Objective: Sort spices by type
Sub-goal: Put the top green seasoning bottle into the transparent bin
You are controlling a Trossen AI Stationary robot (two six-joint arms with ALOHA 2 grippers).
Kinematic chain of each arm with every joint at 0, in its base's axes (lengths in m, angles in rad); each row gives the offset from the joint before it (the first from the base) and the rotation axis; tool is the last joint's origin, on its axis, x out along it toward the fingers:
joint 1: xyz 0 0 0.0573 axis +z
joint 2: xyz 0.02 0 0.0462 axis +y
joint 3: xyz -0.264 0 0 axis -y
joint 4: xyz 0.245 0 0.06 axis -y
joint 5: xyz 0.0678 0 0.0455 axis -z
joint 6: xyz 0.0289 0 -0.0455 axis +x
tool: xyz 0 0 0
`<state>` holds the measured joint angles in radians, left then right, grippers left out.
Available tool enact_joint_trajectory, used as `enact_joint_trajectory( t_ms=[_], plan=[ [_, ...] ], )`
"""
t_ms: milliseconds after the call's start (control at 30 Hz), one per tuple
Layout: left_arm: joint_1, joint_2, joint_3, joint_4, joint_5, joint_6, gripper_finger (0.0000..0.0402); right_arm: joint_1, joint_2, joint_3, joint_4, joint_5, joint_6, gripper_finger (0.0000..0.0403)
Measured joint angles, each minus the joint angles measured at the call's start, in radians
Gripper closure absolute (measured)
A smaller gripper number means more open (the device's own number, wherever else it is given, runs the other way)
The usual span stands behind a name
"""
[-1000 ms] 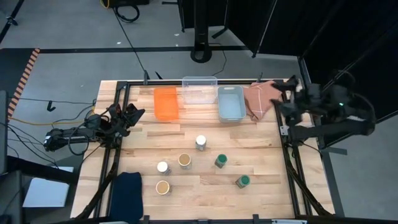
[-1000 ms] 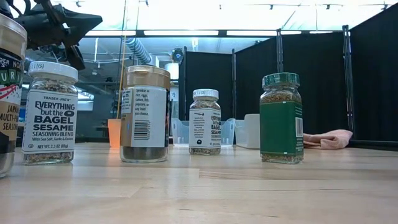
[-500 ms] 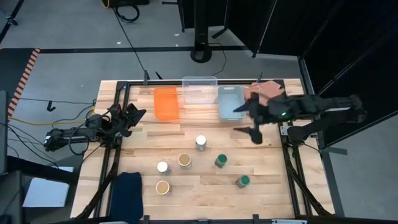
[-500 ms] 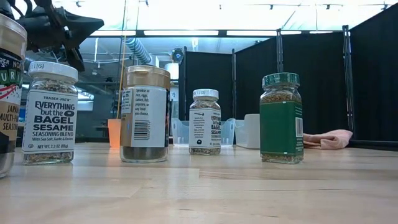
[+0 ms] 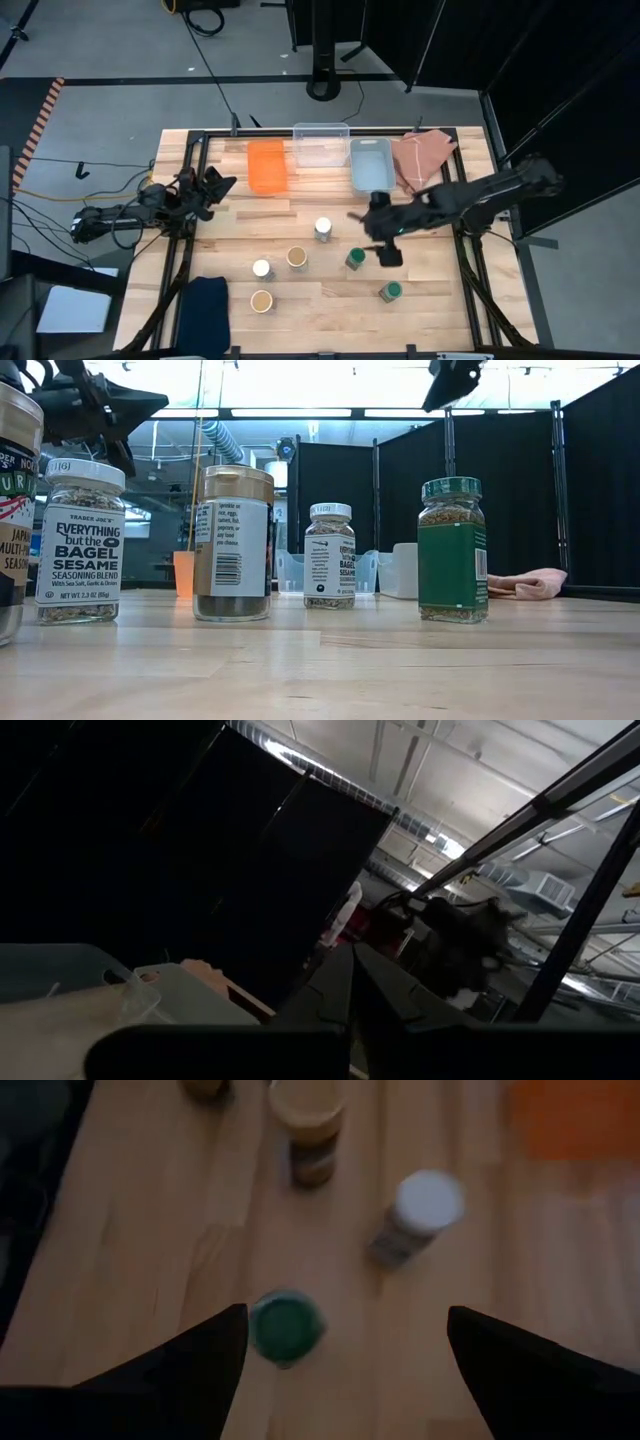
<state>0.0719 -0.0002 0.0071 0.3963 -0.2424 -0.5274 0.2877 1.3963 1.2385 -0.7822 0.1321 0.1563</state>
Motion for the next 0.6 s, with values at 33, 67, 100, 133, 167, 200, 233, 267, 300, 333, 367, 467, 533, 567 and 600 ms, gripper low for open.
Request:
enact_joint_trajectory(
  t_ms=[33,67,100,133,167,200,233,267,300,333,367,467,533,567,600],
  plan=[
    [0.0,0.0,0.0,-0.008,0.0,0.0,0.0386,0.009,0.024,0.0,0.0,-0.003,0.0,0.0053],
    [0.0,0.0,0.0,-0.015,0.0,0.0,0.0386,0.019,0.047,0.0,0.0,-0.003,0.0,0.0053],
    [0.0,0.0,0.0,-0.022,0.0,-0.002,0.0386,0.028,0.069,0.0,0.0,-0.003,-0.001,0.0053],
    [0.0,0.0,0.0,-0.03,0.0,-0.005,0.0386,0.037,0.09,0.0,0.0,-0.003,-0.004,0.0053],
    [0.0,0.0,0.0,-0.035,0.0,-0.005,0.0386,0.045,0.11,0.0,0.001,-0.004,-0.01,0.0053],
    [0.0,0.0,0.0,-0.035,0.0,-0.005,0.0386,0.052,0.129,0.0,0.002,-0.01,-0.02,0.0053],
    [0.0,0.0,0.0,-0.035,0.0,-0.006,0.0386,0.058,0.148,0.0,0.003,-0.019,-0.028,0.0053],
    [0.0,0.0,0.0,-0.034,0.0,-0.006,0.0386,0.062,0.165,0.0,0.004,-0.027,-0.034,0.0053],
    [0.0,0.0,0.0,-0.034,0.0,-0.006,0.0386,0.066,0.181,0.0,0.005,-0.036,-0.036,0.0053],
    [0.0,0.0,0.0,-0.034,0.0,-0.007,0.0386,0.068,0.196,0.0,0.01,-0.047,-0.036,0.0053],
    [0.0,0.0,0.0,-0.034,0.0,-0.007,0.0386,0.068,0.209,0.0,0.021,-0.06,-0.036,0.0053],
    [0.0,0.0,0.0,-0.035,0.0,-0.007,0.0386,0.067,0.231,0.0,0.072,-0.082,-0.045,0.0053],
    [0.0,0.0,0.0,-0.036,0.0,-0.008,0.0386,0.066,0.234,0.0,0.101,-0.082,-0.062,0.0053],
    [0.0,0.0,0.0,-0.036,0.0,-0.008,0.0386,0.064,0.234,0.0,0.105,-0.082,-0.071,0.0053],
    [0.0,0.0,0.0,-0.036,0.0,-0.008,0.0386,0.062,0.234,0.0,0.105,-0.082,-0.079,0.0053]
  ],
)
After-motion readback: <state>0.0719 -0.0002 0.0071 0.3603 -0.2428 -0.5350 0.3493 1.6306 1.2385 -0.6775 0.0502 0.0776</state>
